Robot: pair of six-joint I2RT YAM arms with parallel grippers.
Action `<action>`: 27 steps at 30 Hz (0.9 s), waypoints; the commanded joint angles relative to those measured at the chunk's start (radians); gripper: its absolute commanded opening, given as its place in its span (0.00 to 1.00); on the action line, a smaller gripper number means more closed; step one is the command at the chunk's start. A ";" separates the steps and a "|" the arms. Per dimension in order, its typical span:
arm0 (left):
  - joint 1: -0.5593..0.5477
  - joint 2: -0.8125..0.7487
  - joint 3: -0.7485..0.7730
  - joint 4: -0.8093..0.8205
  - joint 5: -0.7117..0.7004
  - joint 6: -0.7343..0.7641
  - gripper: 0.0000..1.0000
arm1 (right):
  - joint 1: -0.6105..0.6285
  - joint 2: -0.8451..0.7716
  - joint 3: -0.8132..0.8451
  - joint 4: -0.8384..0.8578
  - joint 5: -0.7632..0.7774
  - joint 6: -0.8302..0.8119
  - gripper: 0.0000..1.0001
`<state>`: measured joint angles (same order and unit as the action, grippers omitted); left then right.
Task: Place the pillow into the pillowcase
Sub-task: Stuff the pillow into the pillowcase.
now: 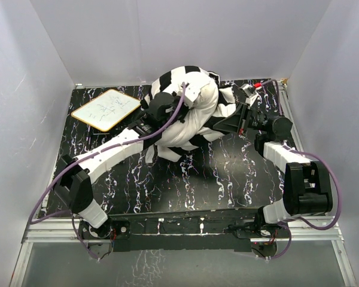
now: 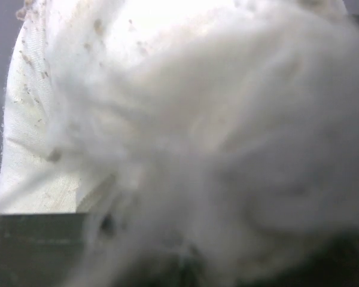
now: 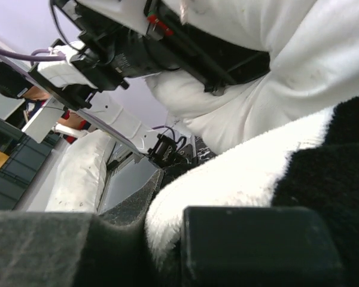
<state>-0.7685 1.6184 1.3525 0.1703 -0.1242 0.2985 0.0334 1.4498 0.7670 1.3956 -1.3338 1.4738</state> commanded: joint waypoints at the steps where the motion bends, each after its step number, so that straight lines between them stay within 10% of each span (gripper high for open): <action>1: 0.118 0.123 -0.109 -0.168 0.022 0.006 0.00 | 0.060 -0.111 0.144 0.432 0.021 0.170 0.08; 10: 0.091 0.434 0.021 -0.222 0.335 -0.022 0.00 | 0.197 -0.085 0.373 0.406 0.006 0.270 0.08; 15: 0.089 0.417 -0.097 -0.237 0.429 -0.046 0.00 | 0.092 -0.178 0.172 0.249 -0.118 0.126 0.08; 21: 0.085 0.358 -0.233 -0.212 0.584 -0.014 0.00 | 0.052 -0.276 -0.067 -0.495 -0.171 -0.594 0.08; 25: 0.079 0.381 -0.209 -0.231 0.607 -0.003 0.00 | 0.231 -0.247 0.106 -1.760 0.119 -1.738 0.09; 27: 0.075 0.393 -0.207 -0.233 0.599 0.009 0.00 | 0.330 -0.259 0.061 -1.753 0.247 -1.781 0.13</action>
<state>-0.7143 1.8465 1.2236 0.2821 0.5606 0.2630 0.1577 1.2675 0.7300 0.2600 -1.3449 0.3813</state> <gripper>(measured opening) 0.122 0.102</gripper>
